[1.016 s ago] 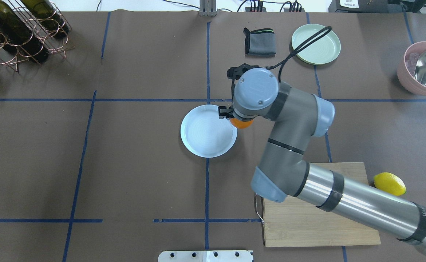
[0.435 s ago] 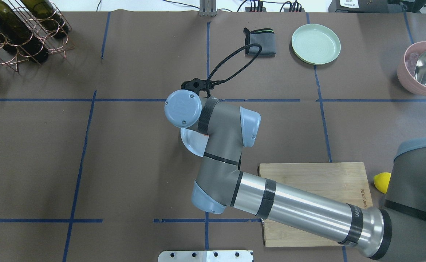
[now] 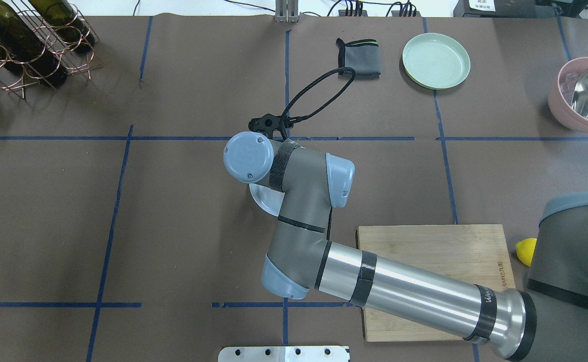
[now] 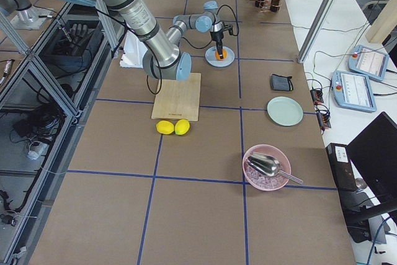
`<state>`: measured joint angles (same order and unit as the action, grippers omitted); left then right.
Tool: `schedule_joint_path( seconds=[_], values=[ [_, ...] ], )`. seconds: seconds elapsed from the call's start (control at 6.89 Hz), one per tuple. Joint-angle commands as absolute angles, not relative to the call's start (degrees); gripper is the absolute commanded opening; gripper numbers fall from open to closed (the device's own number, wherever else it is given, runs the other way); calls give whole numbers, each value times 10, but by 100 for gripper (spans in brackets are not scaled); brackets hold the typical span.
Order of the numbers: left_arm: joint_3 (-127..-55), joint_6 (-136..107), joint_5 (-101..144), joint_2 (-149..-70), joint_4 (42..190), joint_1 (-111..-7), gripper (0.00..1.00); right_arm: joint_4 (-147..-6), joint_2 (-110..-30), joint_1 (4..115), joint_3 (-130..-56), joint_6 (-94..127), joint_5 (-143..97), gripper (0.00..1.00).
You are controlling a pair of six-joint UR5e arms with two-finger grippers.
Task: Pick orange to plate
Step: 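Lower the orange onto the light blue plate and open the right gripper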
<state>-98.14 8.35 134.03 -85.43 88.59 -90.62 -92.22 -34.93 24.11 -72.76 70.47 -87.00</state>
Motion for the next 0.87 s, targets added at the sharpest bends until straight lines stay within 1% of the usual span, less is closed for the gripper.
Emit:
schedule_joint_path(
  seconds=[0.0, 0.29, 0.44, 0.58, 0.73],
  values=[
    [-981, 83, 1340, -854, 887, -906, 100, -933, -345, 244, -736, 701, -871, 100],
    [-980, 83, 1340, -854, 887, -906, 100, -948, -347, 284, -771, 685, -912, 100],
    [-981, 83, 1340, -854, 887, -906, 100, -983, -367, 320, -824, 613, -957, 100],
    [-983, 83, 1340, -854, 887, -906, 100, -1007, -419, 360, -904, 538, -1005, 100],
    [-985, 84, 1339, -854, 885, -906, 100, -1023, -506, 418, -1009, 445, -1072, 100]
  ],
)
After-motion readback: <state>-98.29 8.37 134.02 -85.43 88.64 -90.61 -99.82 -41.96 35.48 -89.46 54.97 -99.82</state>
